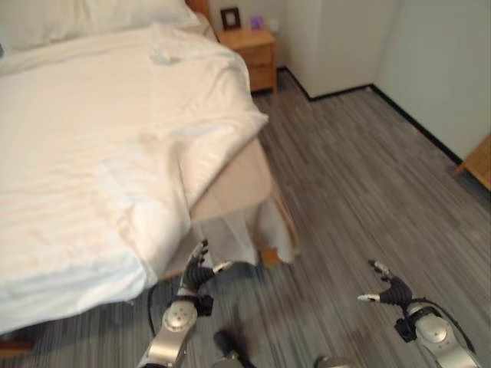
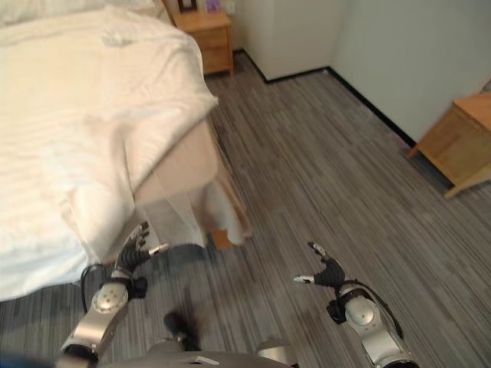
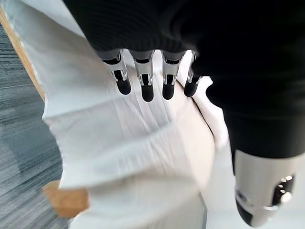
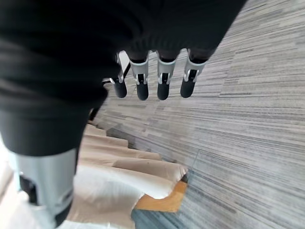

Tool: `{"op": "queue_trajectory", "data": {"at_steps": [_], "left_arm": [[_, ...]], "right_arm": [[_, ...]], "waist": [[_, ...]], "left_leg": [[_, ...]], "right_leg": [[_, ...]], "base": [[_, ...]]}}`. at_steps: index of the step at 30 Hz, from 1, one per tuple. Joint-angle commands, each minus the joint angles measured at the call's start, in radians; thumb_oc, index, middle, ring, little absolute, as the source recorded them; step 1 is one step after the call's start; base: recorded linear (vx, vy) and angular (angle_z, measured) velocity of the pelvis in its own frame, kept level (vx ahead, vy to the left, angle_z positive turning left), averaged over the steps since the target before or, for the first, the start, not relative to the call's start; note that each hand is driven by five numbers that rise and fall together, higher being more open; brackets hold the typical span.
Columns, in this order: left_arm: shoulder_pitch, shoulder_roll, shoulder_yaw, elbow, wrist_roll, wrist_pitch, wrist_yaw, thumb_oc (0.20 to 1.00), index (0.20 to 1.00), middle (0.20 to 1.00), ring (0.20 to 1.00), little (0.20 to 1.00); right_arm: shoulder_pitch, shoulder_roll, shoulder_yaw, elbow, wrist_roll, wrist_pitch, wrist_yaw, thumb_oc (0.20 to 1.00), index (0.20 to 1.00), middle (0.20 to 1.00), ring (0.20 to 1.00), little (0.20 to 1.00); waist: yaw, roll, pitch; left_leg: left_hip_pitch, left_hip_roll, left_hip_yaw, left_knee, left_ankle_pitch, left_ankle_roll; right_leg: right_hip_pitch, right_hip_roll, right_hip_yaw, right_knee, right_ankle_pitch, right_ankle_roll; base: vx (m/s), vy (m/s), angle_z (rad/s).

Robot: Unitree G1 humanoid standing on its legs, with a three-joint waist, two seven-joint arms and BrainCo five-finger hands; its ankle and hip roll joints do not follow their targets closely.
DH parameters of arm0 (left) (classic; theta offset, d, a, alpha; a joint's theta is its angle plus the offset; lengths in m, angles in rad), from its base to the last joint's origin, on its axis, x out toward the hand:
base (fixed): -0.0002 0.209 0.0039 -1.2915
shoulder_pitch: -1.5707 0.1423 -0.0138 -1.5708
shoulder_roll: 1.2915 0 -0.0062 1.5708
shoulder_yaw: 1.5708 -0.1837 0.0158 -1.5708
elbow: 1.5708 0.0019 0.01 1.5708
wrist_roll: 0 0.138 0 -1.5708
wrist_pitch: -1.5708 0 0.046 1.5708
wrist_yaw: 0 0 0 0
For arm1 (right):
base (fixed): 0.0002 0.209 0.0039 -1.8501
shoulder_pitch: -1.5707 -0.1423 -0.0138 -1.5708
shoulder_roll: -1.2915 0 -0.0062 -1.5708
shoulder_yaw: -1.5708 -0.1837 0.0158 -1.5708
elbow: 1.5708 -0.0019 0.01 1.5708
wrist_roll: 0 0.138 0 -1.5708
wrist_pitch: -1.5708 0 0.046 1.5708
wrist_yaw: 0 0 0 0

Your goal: Making the bed.

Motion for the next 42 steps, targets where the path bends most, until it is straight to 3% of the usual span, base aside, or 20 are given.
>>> {"op": "queue_trajectory", "data": {"at_steps": [1,2,4,7,8,10,12,17,18,23,24,25,26,30,33,37,38,39,40,42], "left_arm": [[-0.065,0.021,0.033,-0.067,0.008,-0.02,0.002,1.0,1.0,1.0,1.0,1.0],[-0.075,0.036,0.029,-0.076,0.021,-0.015,-0.003,1.0,1.0,1.0,1.0,1.0],[-0.079,0.046,0.026,-0.086,0.03,-0.013,-0.003,1.0,1.0,1.0,1.0,1.0],[-0.105,0.069,0.007,-0.104,0.021,-0.023,-0.001,1.0,1.0,1.0,1.0,1.0],[-0.105,0.07,0.008,-0.104,0.021,-0.023,0.0,1.0,1.0,1.0,1.0,1.0],[-0.162,0.084,0.007,-0.177,-0.065,-0.074,0.001,1.0,1.0,1.0,1.0,1.0],[-0.189,0.089,0.03,-0.254,-0.122,-0.105,0.007,1.0,1.0,1.0,1.0,1.0],[-0.247,0.099,0.115,-0.367,-0.125,-0.136,0.078,1.0,1.0,1.0,1.0,1.0],[-0.273,0.119,0.154,-0.398,-0.042,-0.13,0.146,1.0,1.0,1.0,1.0,1.0],[-0.329,0.166,0.224,-0.367,0.173,-0.08,0.285,1.0,1.0,1.0,1.0,1.0],[-0.343,0.193,0.227,-0.341,0.238,-0.052,0.292,1.0,1.0,1.0,1.0,1.0],[-0.362,0.209,0.217,-0.307,0.281,-0.034,0.303,1.0,1.0,1.0,1.0,1.0],[-0.397,0.261,0.196,-0.214,0.378,0.019,0.311,1.0,1.0,1.0,1.0,1.0],[-0.467,0.32,0.127,0.027,0.539,0.113,0.337,1.0,1.0,1.0,1.0,1.0],[-0.626,0.358,-0.048,0.428,0.609,0.197,0.312,1.0,1.0,1.0,1.0,1.0],[-0.73,0.369,-0.208,0.798,0.668,0.252,0.261,1.0,1.0,1.0,1.0,1.0],[-0.744,0.366,-0.224,0.852,0.669,0.251,0.245,0.831,0.831,0.831,0.831,0.831],[-0.727,0.354,-0.252,0.897,0.703,0.255,0.207,0.561,0.561,0.561,0.561,0.561],[-0.697,0.32,-0.263,0.945,0.717,0.256,0.167,0.2,0.2,0.2,0.2,0.2],[-0.667,0.26,-0.231,0.978,0.661,0.237,0.142,0.2,0.2,0.2,0.2,0.2]], "right_arm": [[-0.067,0.007,0.011,-0.052,-0.029,-0.031,-0.004,1.0,1.0,1.0,1.0,1.0],[-0.093,0.029,0.038,-0.046,-0.045,-0.025,0.0,1.0,1.0,1.0,1.0,1.0],[-0.101,0.041,0.043,-0.047,-0.045,-0.024,0.0,1.0,1.0,1.0,1.0,1.0],[-0.087,0.06,0.046,-0.044,-0.036,-0.028,-0.009,1.0,1.0,1.0,1.0,1.0],[-0.088,0.061,0.046,-0.044,-0.037,-0.029,-0.009,1.0,1.0,1.0,1.0,1.0],[-0.046,0.062,0.033,-0.055,-0.025,-0.044,-0.018,1.0,1.0,1.0,1.0,1.0],[-0.024,0.071,0.045,-0.039,-0.034,-0.053,-0.021,1.0,1.0,1.0,1.0,1.0],[-0.005,0.084,0.071,-0.016,-0.082,-0.051,-0.011,1.0,1.0,1.0,1.0,1.0],[-0.005,0.093,0.075,0.012,-0.08,-0.052,-0.01,1.0,1.0,1.0,1.0,1.0],[-0.003,0.097,0.087,0.048,-0.075,-0.057,-0.002,1.0,1.0,1.0,1.0,1.0],[0.0,0.095,0.087,0.048,-0.067,-0.059,0.004,1.0,1.0,1.0,1.0,1.0],[0.003,0.086,0.088,0.044,-0.061,-0.062,0.011,1.0,1.0,1.0,1.0,1.0],[-0.002,0.067,0.081,0.04,-0.054,-0.057,0.015,1.0,1.0,1.0,1.0,1.0],[0.024,0.04,0.065,0.022,-0.022,-0.061,0.038,1.0,1.0,1.0,1.0,1.0],[0.016,0.008,0.095,0.036,0.005,-0.077,0.046,1.0,1.0,1.0,1.0,1.0],[-0.055,-0.023,0.143,0.029,-0.001,-0.09,0.042,1.0,1.0,1.0,1.0,1.0],[-0.079,-0.029,0.157,0.023,-0.003,-0.089,0.042,1.0,1.0,1.0,1.0,1.0],[-0.097,-0.033,0.165,0.014,0.0,-0.089,0.048,1.0,1.0,1.0,1.0,1.0],[-0.119,-0.035,0.172,0.011,-0.002,-0.085,0.051,1.0,1.0,1.0,1.0,1.0],[-0.132,-0.05,0.169,-0.008,-0.011,-0.082,0.059,1.0,1.0,1.0,1.0,1.0]], "waist": [[-0.003,0.014,0.02],[0.003,0.001,0.035],[-0.005,-0.004,0.041],[-0.042,-0.008,0.055],[-0.044,-0.006,0.058],[-0.057,-0.007,0.063],[-0.054,-0.013,0.059],[-0.036,-0.028,0.041],[-0.027,-0.033,0.025],[-0.028,-0.031,0.001],[-0.033,-0.024,-0.008],[-0.039,-0.022,-0.007],[-0.05,-0.009,-0.011],[-0.095,0.011,-0.02],[-0.157,0.031,-0.024],[-0.218,0.057,-0.016],[-0.226,0.064,-0.02],[-0.241,0.066,-0.018],[-0.25,0.067,-0.018],[-0.264,0.073,-0.018]], "left_leg": [[0.132,0.05,-0.063,-0.003,-0.017,-0.128],[0.154,0.005,-0.061,-0.003,-0.057,-0.088],[0.158,-0.008,-0.071,-0.003,-0.071,-0.078],[0.142,-0.032,-0.139,-0.003,-0.094,-0.073],[0.132,-0.023,-0.126,-0.003,-0.071,-0.065],[0.118,-0.04,-0.177,-0.003,-0.076,-0.068],[0.124,-0.049,-0.192,-0.003,-0.082,-0.066],[0.148,-0.06,-0.161,-0.003,-0.1,-0.067],[0.156,-0.056,-0.139,-0.003,-0.104,-0.074],[0.171,-0.055,-0.108,-0.003,-0.112,-0.085],[0.183,-0.058,-0.12,-0.003,-0.133,-0.095],[0.178,-0.053,-0.094,-0.003,-0.107,-0.091],[0.19,-0.055,-0.102,-0.003,-0.126,-0.103],[0.2,-0.054,-0.077,-0.003,-0.124,-0.111],[0.19,-0.053,-0.047,-0.003,-0.117,-0.119],[0.143,-0.043,-0.006,-0.003,-0.104,-0.127],[0.126,-0.04,0.009,-0.003,-0.102,-0.129],[0.121,-0.036,0.023,-0.003,-0.101,-0.129],[0.113,-0.034,0.035,-0.003,-0.101,-0.129],[0.109,-0.035,0.055,-0.003,-0.103,-0.127]], "right_leg": [[-0.138,-0.091,0.05,0.157,0.238,0.032],[-0.192,-0.134,0.092,0.296,0.316,0.063],[-0.23,-0.132,0.13,0.342,0.336,0.065],[-0.301,-0.024,0.25,0.285,0.271,0.045],[-0.309,-0.016,0.244,0.282,0.287,0.036],[-0.295,0.018,0.236,0.191,0.232,0.008],[-0.282,0.023,0.206,0.168,0.236,0.001],[-0.247,0.009,0.137,0.119,0.275,0.014],[-0.22,0.009,0.104,0.053,0.289,0.017],[-0.193,0.012,0.086,0.012,0.283,0.026],[-0.186,0.012,0.102,0.008,0.269,0.033],[-0.197,0.016,0.101,0.007,0.281,0.024],[-0.195,0.012,0.112,0.004,0.262,0.032],[-0.206,0.015,0.136,0.003,0.246,0.033],[-0.227,0.019,0.154,0.003,0.244,0.036],[-0.314,0.031,0.205,0.003,0.256,0.044],[-0.345,0.037,0.226,0.003,0.261,0.044],[-0.366,0.04,0.24,0.003,0.265,0.045],[-0.388,0.043,0.255,0.003,0.269,0.047],[-0.406,0.046,0.279,0.003,0.274,0.046]], "base": [[0.5,0.433,0.4],[0.24,0.297,0.44],[0.23,0.214,0.4],[0.24,0.157,0.34],[0.11,0.087,1.18],[0.19,0.123,1.52],[0.25,0.107,1.4],[0.15,0.025,0.23],[0.12,-0.024,-0.32],[0.11,-0.005,-0.27],[0.1,-0.011,-0.36],[0.19,0.012,-0.4],[0.1,-0.012,-0.31],[0.1,-0.018,-0.27],[0.05,-0.034,-0.08],[-0.04,-0.011,-0.36],[-0.07,0.002,-0.53],[-0.04,0.016,-0.62],[-0.02,0.029,-0.52],[0.01,0.042,-0.46]]}}
